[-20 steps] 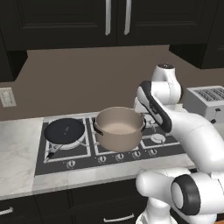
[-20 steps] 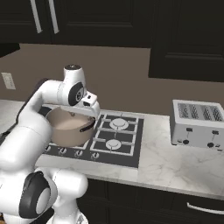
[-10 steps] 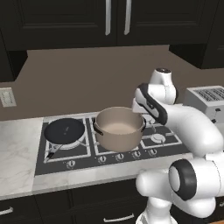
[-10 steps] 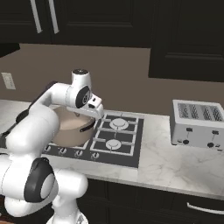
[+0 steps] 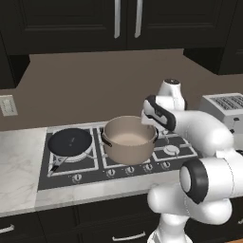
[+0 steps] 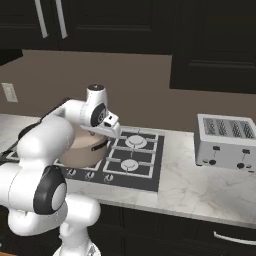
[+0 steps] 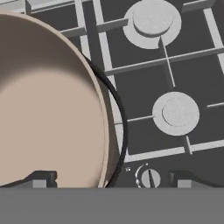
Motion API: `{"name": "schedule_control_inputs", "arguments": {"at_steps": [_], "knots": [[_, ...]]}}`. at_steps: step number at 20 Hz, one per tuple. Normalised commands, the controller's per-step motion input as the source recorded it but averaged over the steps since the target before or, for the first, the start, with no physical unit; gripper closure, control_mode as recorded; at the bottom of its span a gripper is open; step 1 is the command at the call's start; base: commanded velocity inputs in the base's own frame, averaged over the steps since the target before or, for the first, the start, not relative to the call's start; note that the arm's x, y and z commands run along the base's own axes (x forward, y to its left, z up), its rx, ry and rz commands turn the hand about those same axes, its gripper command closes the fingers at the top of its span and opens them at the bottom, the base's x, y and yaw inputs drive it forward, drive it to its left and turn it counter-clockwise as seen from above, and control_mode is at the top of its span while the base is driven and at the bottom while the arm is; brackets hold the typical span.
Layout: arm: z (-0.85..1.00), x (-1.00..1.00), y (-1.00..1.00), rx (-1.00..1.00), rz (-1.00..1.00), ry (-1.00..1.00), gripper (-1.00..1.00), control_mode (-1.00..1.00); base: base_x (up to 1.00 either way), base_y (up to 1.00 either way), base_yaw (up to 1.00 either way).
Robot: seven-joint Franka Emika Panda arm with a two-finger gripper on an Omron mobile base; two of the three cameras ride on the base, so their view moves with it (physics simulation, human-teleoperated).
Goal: Move the pot and pan from the stove into the sink.
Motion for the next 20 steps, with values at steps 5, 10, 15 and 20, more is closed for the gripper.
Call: {"name": "schedule_control_inputs", "arguments": {"at_steps": [5, 10, 15, 20], "knots": [[-0.3, 0.21, 0.0, 0.0, -0.02, 0.0, -1.0, -1.0, 0.0, 0.0, 0.0], [-0.28, 0.2, 0.0, 0.0, -0.04, 0.0, -1.0, -1.0, 0.0, 0.0, 0.0], [-0.32, 0.16, 0.0, 0.0, -0.04, 0.0, -1.0, -1.0, 0.0, 0.0, 0.0], [-0.27, 0.1, 0.0, 0.0, -0.03, 0.0, 1.0, -1.0, 0.0, 0.0, 0.0]]}}
